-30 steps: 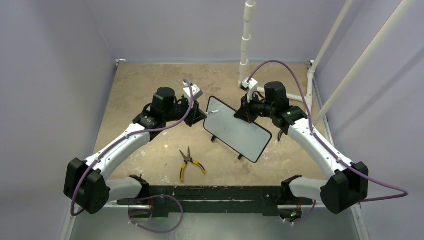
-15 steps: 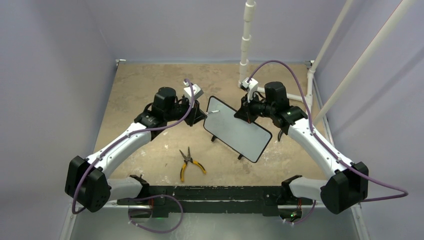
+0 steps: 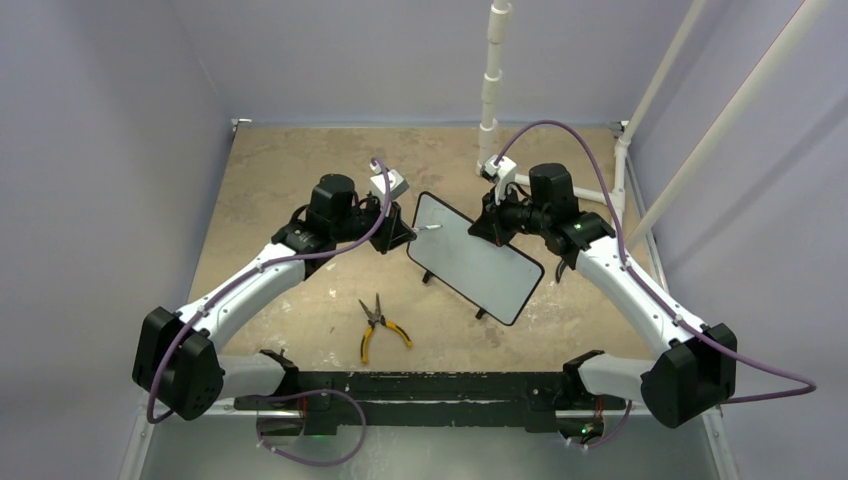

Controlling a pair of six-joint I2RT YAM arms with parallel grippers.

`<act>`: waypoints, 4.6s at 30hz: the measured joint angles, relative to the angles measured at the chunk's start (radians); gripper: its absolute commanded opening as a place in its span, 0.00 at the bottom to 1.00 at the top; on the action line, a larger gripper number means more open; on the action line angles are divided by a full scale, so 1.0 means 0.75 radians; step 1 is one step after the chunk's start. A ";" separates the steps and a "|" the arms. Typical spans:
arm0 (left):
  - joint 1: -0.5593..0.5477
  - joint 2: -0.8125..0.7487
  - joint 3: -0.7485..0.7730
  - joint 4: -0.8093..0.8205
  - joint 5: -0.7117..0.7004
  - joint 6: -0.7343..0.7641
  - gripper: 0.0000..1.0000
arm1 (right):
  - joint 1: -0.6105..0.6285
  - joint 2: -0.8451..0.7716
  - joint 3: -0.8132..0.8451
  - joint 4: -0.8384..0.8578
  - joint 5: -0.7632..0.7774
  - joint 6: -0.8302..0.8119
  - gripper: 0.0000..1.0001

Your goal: Write a sentence on the whiteboard

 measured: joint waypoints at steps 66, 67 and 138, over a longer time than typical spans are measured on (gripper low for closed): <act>-0.002 -0.105 -0.094 0.145 0.040 -0.056 0.00 | 0.009 0.009 0.000 0.014 0.004 0.001 0.00; -0.002 -0.099 -0.094 0.151 0.041 -0.058 0.00 | 0.009 0.009 0.000 0.014 0.004 0.001 0.00; -0.073 -0.038 -0.094 0.209 -0.036 -0.135 0.00 | 0.010 0.016 0.000 0.024 0.010 0.002 0.00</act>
